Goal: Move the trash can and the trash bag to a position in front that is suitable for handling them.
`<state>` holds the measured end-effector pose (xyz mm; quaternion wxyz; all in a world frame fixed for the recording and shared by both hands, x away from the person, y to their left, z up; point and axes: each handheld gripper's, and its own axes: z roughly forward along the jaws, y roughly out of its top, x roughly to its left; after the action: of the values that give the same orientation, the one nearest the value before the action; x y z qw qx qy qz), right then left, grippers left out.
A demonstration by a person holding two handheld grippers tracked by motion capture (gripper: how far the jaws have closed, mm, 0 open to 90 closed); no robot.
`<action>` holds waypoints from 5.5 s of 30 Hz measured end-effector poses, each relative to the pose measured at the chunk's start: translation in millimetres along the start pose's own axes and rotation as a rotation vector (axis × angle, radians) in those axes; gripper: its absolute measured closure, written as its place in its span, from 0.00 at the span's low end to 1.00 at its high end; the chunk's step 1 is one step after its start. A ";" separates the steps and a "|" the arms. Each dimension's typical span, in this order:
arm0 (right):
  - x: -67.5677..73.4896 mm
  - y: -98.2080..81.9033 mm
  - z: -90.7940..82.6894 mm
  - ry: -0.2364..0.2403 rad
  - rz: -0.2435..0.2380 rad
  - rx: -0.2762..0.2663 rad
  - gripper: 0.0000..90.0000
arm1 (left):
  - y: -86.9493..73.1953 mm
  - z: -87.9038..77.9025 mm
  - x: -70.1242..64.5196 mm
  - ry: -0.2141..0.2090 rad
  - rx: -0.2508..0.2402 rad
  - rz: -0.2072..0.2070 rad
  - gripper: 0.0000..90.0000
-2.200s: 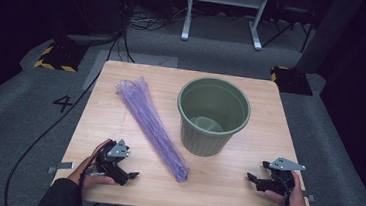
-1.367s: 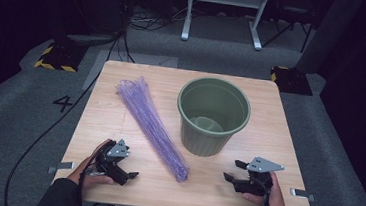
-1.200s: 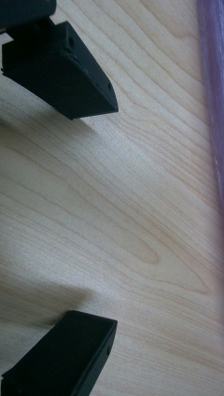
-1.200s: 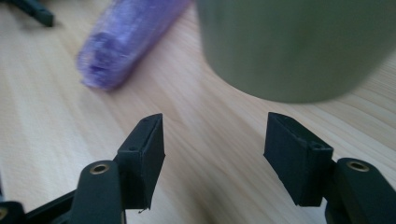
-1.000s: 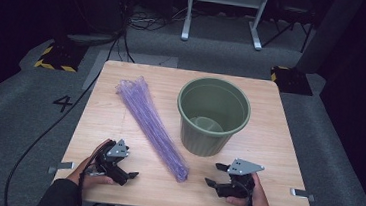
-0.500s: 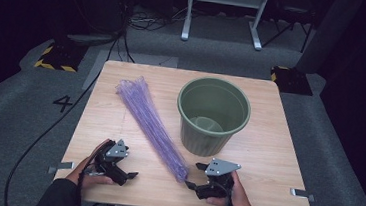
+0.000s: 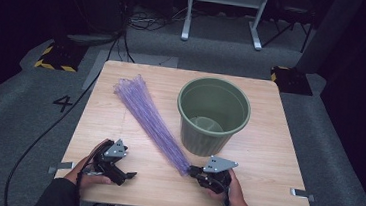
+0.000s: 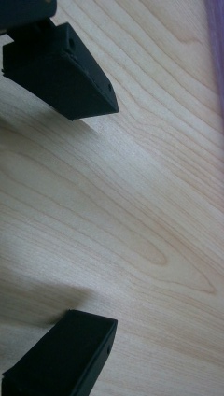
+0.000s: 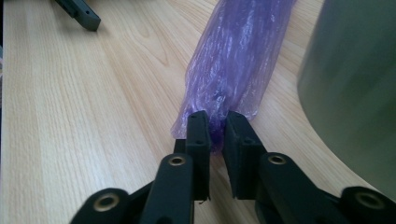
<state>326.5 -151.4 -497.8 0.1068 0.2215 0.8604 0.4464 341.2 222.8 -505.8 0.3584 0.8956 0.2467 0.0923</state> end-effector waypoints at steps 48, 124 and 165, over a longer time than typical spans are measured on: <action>-142.4 -89.8 -158.0 -0.633 0.417 -0.094 0.36 | -8.2 -7.8 15.1 0.045 -0.004 -0.052 0.01; -96.4 -56.6 -113.7 -0.607 0.285 -0.055 0.31 | 44.5 33.4 -29.1 -0.065 0.026 0.075 0.17; -106.6 -49.5 -84.4 -0.546 0.259 -0.103 0.96 | 48.7 44.3 -15.8 -0.075 -0.025 0.075 0.13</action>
<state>373.9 -287.9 -490.8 0.2875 0.4355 0.7406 0.4232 361.0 158.1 -504.3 0.3746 0.9026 0.1981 0.0753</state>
